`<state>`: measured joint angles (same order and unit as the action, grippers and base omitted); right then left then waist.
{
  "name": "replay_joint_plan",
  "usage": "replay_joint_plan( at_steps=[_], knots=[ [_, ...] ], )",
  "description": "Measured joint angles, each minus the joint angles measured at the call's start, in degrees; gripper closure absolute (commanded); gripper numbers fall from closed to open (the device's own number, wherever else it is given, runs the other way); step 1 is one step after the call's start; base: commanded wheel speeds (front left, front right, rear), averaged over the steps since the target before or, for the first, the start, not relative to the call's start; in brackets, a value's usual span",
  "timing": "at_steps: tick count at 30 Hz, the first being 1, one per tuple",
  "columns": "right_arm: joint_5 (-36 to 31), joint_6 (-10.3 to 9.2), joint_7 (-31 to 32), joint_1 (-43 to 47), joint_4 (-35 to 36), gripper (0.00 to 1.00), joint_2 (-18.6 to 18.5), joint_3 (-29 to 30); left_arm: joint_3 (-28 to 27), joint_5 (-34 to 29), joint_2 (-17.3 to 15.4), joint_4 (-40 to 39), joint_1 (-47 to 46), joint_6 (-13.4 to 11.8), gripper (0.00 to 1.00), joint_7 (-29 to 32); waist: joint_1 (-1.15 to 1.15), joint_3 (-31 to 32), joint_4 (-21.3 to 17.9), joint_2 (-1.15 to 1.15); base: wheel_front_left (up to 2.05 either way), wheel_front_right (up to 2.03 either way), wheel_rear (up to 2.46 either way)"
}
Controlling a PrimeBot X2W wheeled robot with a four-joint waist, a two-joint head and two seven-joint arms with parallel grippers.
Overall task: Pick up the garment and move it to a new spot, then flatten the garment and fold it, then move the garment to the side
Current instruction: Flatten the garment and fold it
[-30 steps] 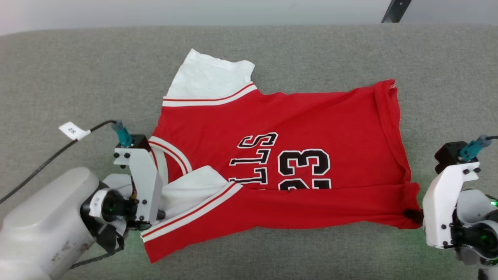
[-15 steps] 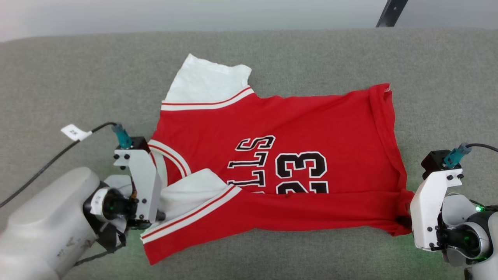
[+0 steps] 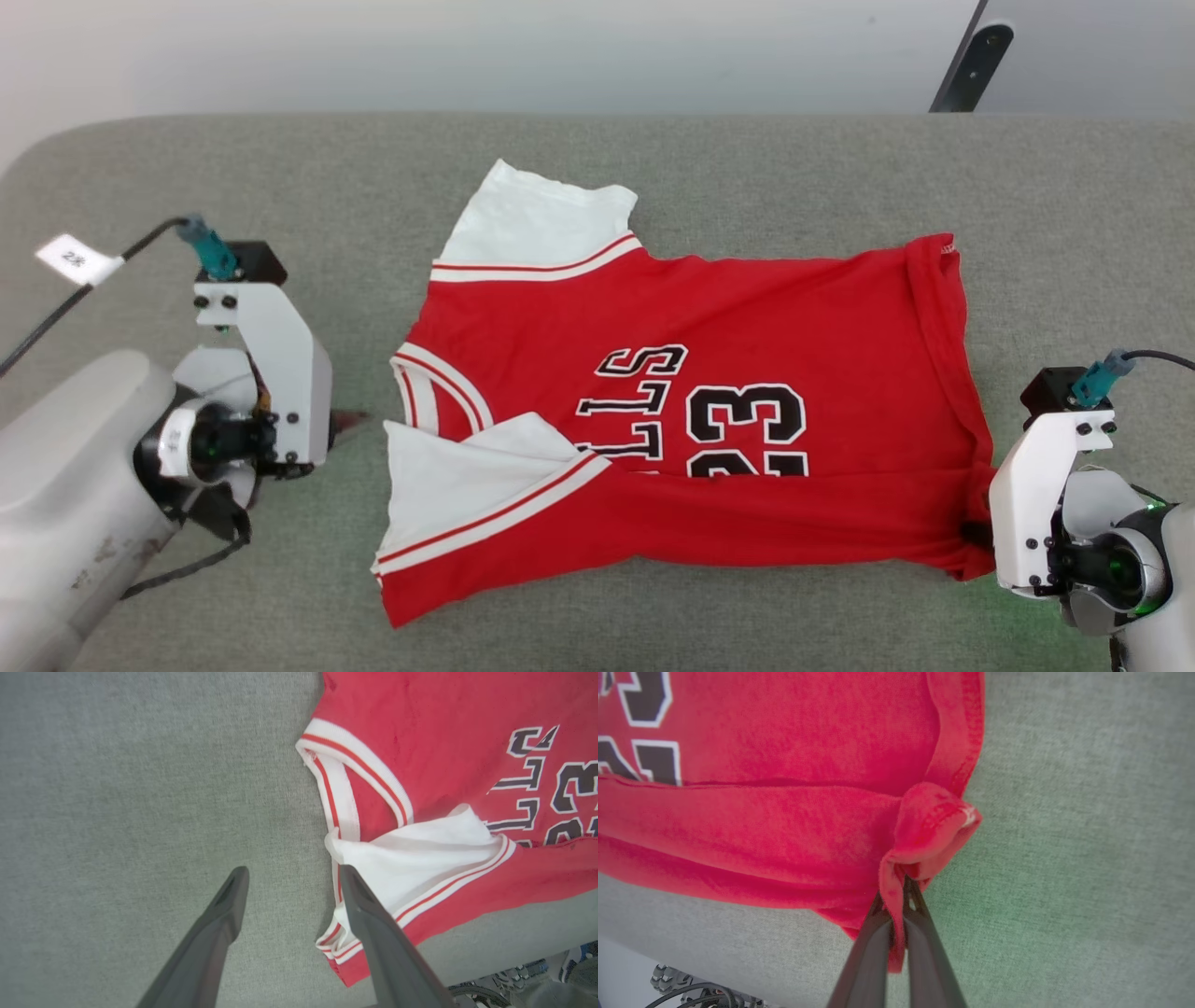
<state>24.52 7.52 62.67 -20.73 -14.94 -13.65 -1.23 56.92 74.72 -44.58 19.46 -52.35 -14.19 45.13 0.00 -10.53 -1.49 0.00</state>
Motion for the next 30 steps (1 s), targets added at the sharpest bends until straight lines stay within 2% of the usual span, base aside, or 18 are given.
replay_joint_plan(
  at_steps=[1,2,10,18,22,27,30],
  knots=[
    [-0.08,0.0,-0.27,-0.15,-0.6,0.03,0.01,0.04,-0.33,-0.41,0.05,-0.2,0.15,0.11,0.0,-1.58,0.0,0.19,0.14,0.0,0.0,0.0,0.0],
    [-0.35,0.0,-0.81,-0.23,-1.15,0.0,0.12,0.27,-1.09,-0.38,0.21,-0.23,0.53,0.12,0.0,-3.41,0.0,0.41,0.26,0.0,0.0,0.0,0.0],
    [-1.25,0.0,-5.17,-0.1,-2.47,0.0,-0.1,2.37,-4.15,-0.32,1.41,-1.59,6.38,3.86,0.0,-16.93,0.0,3.08,1.07,0.0,0.0,0.0,0.0],
    [-1.83,-0.01,-12.76,3.44,1.51,0.0,-1.27,4.08,-5.5,-4.65,1.2,-3.11,12.23,7.13,0.0,-32.37,0.0,7.04,1.65,0.0,0.0,0.0,0.0],
    [-0.27,-0.01,-21.72,6.53,5.53,0.0,-2.19,2.03,-6.41,-5.99,1.72,-3.74,15.44,7.1,0.0,-39.42,0.0,9.29,2.04,0.0,0.0,0.0,0.0],
    [-0.57,0.01,-37.57,10.29,10.04,0.0,-3.74,-0.78,-7.23,-6.54,1.99,-5.45,19.44,6.0,0.0,-45.48,0.0,11.51,2.59,0.0,0.0,0.0,0.0],
    [-3.28,-0.01,-47.82,12.95,12.37,0.0,-4.67,-3.26,-8.24,-7.17,2.04,-6.83,21.4,5.23,0.0,-49.83,0.0,12.17,2.89,0.0,0.0,0.0,0.0]
  ],
)
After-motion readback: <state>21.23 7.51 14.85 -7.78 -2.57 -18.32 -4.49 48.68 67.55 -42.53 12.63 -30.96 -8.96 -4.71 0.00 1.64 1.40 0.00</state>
